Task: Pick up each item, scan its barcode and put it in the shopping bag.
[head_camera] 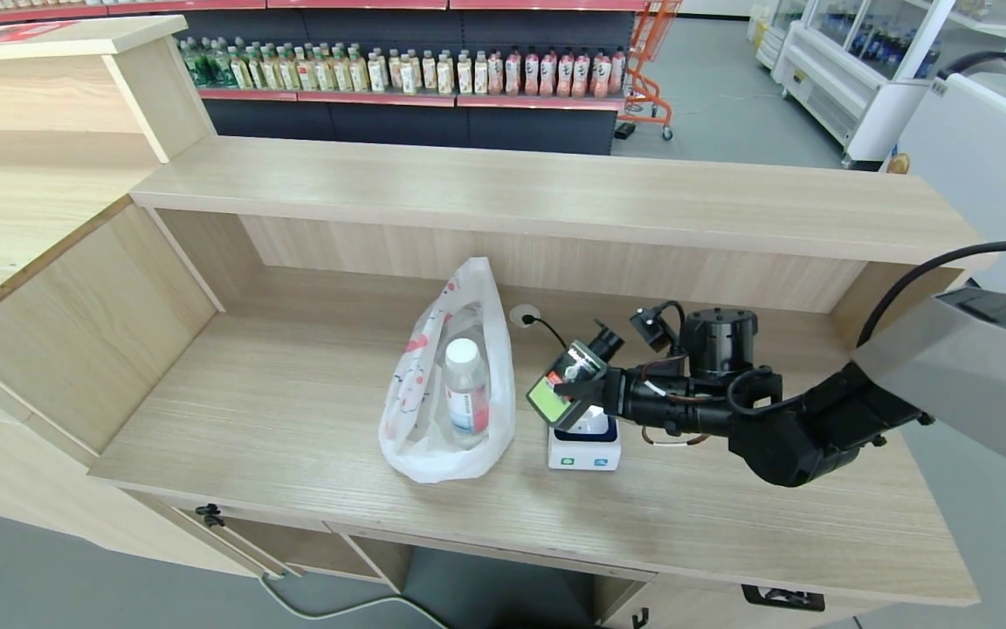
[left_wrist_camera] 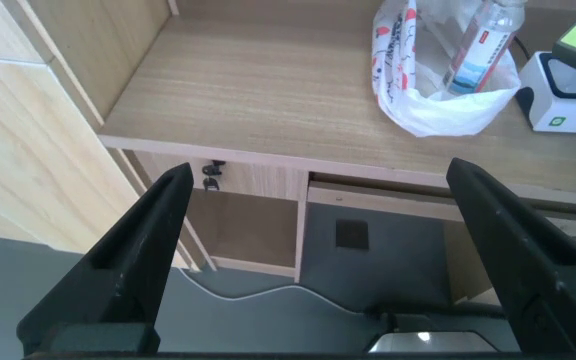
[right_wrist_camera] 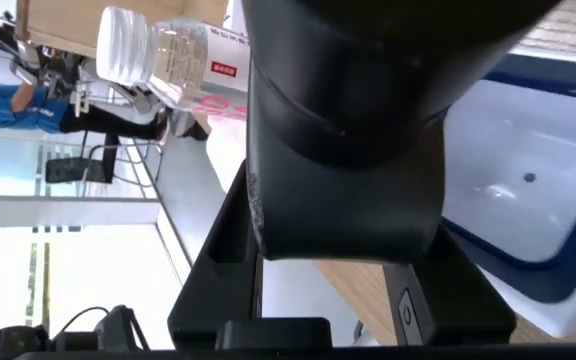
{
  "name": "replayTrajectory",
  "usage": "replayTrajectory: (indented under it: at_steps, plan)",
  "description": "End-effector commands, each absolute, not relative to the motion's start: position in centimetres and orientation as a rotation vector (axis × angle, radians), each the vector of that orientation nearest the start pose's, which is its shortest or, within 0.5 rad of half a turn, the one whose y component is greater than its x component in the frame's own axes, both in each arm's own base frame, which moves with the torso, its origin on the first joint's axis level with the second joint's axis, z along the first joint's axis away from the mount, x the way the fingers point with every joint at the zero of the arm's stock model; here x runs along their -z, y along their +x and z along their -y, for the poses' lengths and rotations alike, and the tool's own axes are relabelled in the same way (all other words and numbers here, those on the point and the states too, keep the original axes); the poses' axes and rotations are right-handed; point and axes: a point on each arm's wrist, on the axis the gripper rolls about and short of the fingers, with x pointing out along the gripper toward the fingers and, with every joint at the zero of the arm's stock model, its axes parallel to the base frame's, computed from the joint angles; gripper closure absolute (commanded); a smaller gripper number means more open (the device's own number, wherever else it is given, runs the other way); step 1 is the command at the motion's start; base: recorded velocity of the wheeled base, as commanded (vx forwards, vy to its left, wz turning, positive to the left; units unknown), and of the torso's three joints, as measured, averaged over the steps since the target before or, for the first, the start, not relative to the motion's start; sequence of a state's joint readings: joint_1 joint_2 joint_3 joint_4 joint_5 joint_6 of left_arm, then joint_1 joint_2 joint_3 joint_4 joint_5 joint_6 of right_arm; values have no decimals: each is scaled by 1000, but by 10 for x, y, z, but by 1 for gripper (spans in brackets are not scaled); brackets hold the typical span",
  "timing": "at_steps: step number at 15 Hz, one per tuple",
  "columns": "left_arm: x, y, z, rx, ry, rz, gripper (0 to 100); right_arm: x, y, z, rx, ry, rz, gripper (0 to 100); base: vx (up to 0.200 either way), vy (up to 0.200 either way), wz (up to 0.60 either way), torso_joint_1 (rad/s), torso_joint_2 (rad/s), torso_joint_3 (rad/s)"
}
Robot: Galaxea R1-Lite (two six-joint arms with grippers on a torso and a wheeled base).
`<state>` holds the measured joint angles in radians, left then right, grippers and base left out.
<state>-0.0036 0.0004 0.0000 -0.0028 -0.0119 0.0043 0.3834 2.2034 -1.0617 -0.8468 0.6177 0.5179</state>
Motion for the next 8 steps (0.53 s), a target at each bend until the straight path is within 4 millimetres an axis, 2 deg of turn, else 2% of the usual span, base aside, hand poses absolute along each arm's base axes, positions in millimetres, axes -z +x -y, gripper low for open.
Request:
replayTrajectory:
  at_steps: [1,4,8]
  plan:
    - [-76,-23,0,15,5,3,0,-76,386,-165,-880,508,-563,100,0,0,0,0,0,0]
    - [-76,-23,0,15,3,3,0,-75,398,-162,-869,496,-536,100,0,0,0,0,0,0]
    - [-76,-23,0,15,5,3,0,-75,398,-154,-857,466,-521,100,0,0,0,0,0,0]
